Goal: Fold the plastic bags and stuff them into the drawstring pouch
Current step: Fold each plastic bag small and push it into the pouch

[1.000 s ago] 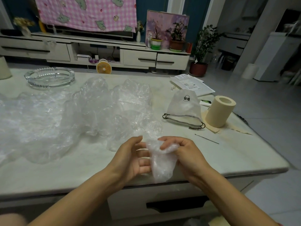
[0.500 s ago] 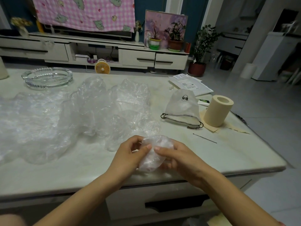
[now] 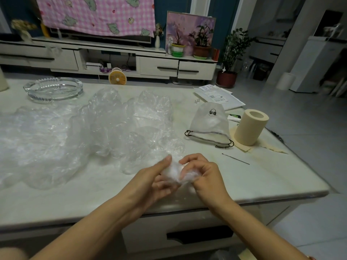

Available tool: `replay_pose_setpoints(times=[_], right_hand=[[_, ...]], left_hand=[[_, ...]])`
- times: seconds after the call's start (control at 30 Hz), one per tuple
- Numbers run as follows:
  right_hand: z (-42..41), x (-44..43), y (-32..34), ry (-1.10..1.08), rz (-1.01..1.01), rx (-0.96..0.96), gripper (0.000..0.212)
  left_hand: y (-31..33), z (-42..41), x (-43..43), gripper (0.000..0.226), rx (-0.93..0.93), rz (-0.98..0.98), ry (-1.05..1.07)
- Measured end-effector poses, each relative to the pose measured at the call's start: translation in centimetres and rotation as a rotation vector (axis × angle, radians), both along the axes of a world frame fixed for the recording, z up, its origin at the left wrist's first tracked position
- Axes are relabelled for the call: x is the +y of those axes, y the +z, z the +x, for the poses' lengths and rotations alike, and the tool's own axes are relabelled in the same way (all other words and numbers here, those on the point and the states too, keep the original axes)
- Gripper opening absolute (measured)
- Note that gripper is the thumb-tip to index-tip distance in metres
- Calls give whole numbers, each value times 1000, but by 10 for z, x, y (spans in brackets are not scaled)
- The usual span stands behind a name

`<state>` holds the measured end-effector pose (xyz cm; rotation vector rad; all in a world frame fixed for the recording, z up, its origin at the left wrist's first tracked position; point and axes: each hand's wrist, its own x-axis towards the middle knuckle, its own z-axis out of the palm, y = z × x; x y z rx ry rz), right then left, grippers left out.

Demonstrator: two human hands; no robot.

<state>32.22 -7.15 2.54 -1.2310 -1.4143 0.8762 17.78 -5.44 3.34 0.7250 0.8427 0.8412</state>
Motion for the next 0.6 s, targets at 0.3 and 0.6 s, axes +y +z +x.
replay_pose_setpoints(times=[0.3, 0.6], right_hand=[[12, -1, 14, 156, -325, 82, 41], [15, -7, 18, 183, -410, -210, 12]], left_hand=[[-12, -5, 5, 13, 638, 762, 183], [-11, 2, 7, 20, 576, 786, 149]])
